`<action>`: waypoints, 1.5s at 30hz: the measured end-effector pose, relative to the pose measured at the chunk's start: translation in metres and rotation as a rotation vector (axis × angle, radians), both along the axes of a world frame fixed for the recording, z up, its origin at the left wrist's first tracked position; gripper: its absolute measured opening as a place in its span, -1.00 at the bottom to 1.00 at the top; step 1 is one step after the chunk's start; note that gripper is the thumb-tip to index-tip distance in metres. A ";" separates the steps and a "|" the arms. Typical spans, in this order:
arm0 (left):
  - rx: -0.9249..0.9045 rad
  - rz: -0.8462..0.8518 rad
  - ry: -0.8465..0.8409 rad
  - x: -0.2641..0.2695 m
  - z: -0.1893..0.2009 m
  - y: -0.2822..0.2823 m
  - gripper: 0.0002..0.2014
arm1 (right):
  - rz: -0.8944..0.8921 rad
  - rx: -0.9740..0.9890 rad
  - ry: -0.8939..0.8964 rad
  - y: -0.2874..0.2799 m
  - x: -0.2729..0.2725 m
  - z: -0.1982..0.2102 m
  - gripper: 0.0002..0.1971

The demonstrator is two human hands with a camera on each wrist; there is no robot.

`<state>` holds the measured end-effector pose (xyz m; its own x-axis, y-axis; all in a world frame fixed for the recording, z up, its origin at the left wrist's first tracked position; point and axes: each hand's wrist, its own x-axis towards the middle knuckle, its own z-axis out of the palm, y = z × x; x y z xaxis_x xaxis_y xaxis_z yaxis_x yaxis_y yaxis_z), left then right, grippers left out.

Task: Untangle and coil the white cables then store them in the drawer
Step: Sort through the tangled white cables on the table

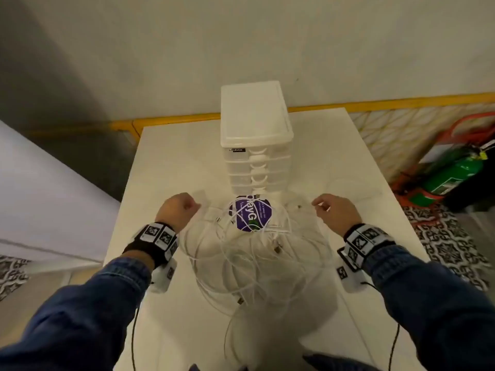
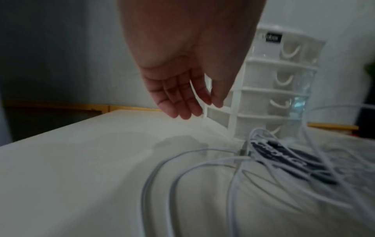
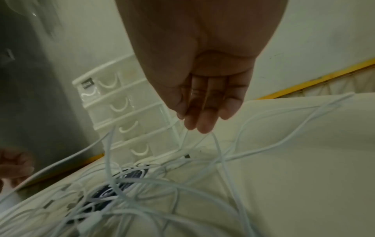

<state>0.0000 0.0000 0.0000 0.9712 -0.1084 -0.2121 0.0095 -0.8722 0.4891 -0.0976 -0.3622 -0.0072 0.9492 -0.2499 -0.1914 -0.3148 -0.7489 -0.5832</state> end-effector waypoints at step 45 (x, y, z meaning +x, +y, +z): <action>-0.096 -0.043 0.309 0.028 -0.030 -0.039 -0.77 | 0.044 0.181 0.018 0.023 0.016 -0.009 -0.85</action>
<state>0.0279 -0.0394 -0.0296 0.8567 -0.1814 -0.4829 0.1348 -0.8249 0.5490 -0.0813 -0.3389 -0.0159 0.9544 -0.1680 -0.2469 -0.2957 -0.6458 -0.7039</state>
